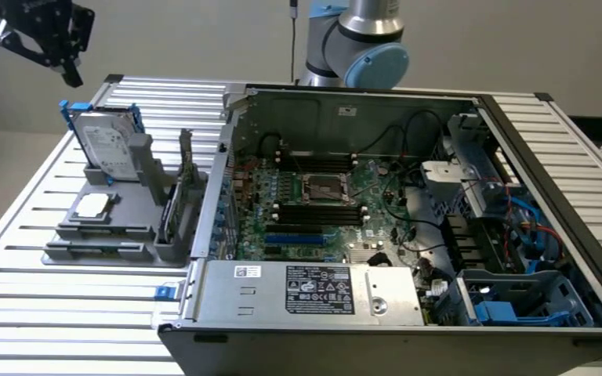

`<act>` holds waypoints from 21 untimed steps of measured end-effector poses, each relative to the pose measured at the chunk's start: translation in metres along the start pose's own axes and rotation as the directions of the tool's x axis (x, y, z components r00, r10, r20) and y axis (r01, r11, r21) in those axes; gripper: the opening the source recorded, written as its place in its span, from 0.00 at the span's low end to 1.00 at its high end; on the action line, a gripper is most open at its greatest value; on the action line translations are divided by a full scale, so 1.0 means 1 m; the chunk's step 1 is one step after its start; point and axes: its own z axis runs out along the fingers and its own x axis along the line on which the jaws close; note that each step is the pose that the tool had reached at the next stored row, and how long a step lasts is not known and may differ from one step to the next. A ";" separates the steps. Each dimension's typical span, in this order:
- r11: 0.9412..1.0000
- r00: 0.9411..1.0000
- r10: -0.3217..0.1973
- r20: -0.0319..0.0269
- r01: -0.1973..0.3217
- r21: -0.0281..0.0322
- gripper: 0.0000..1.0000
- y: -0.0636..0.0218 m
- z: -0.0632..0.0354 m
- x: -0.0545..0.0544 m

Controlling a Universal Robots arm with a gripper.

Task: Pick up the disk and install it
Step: 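Pick up the disk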

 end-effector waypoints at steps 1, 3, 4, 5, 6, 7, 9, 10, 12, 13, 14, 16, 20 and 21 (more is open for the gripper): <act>1.000 1.000 -0.014 0.000 0.014 -0.001 0.11 0.0000 0.0002 0.000; 0.999 0.999 -0.041 -0.001 0.041 -0.003 0.11 0.0000 0.0006 0.000; 0.998 0.998 -0.055 -0.001 0.055 -0.003 0.11 0.0000 0.0008 0.000; 0.998 0.998 -0.068 -0.002 0.068 -0.004 0.11 0.0000 0.0010 0.000; 0.997 0.997 -0.083 -0.002 0.083 -0.005 0.11 0.0000 0.0012 0.000; 0.995 0.995 -0.097 -0.002 0.097 -0.006 0.11 0.0000 0.0014 0.000; 0.992 0.992 -0.124 -0.003 0.124 -0.008 0.11 0.0000 0.0018 0.000; 0.991 0.991 -0.137 -0.003 0.137 -0.009 0.11 0.0000 0.0020 0.000; 0.986 0.986 -0.165 -0.003 0.165 -0.010 0.11 0.0000 0.0024 0.000; 0.984 0.984 -0.179 -0.004 0.179 -0.011 0.11 0.0000 0.0025 0.000; 0.981 0.981 -0.192 -0.004 0.192 -0.012 0.11 0.0000 0.0027 0.000; 0.976 0.976 -0.219 -0.004 0.219 -0.014 0.11 0.0000 0.0031 0.000; 0.962 0.962 -0.273 -0.005 0.273 -0.017 0.11 0.0000 0.0039 0.000; 0.958 0.958 -0.286 -0.005 0.286 -0.018 0.11 0.0000 0.0041 0.000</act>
